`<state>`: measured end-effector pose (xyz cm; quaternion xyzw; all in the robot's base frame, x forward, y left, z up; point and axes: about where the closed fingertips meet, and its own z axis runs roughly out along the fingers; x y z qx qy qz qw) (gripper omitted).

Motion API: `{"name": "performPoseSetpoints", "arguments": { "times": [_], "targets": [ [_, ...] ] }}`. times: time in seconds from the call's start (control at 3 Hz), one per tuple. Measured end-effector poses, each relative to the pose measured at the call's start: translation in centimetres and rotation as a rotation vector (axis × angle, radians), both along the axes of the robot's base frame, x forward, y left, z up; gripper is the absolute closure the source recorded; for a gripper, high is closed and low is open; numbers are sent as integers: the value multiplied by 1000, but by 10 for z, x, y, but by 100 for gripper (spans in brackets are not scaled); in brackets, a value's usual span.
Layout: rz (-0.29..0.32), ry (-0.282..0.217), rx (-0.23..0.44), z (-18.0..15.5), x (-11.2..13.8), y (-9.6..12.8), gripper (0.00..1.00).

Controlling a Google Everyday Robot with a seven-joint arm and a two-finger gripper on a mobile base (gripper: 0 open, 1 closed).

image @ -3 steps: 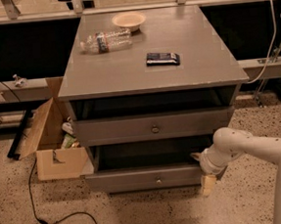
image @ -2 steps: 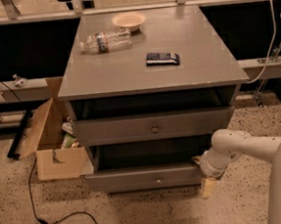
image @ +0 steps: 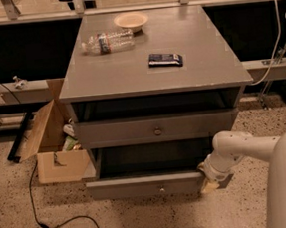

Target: Open middle drawer

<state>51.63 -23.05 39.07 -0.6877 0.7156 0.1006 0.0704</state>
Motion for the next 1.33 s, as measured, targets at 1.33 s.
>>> {"name": "performPoseSetpoints", "arguments": {
  "times": [1.33],
  "targets": [
    [-35, -27, -3, 12, -27, -3, 100]
  ]
}}
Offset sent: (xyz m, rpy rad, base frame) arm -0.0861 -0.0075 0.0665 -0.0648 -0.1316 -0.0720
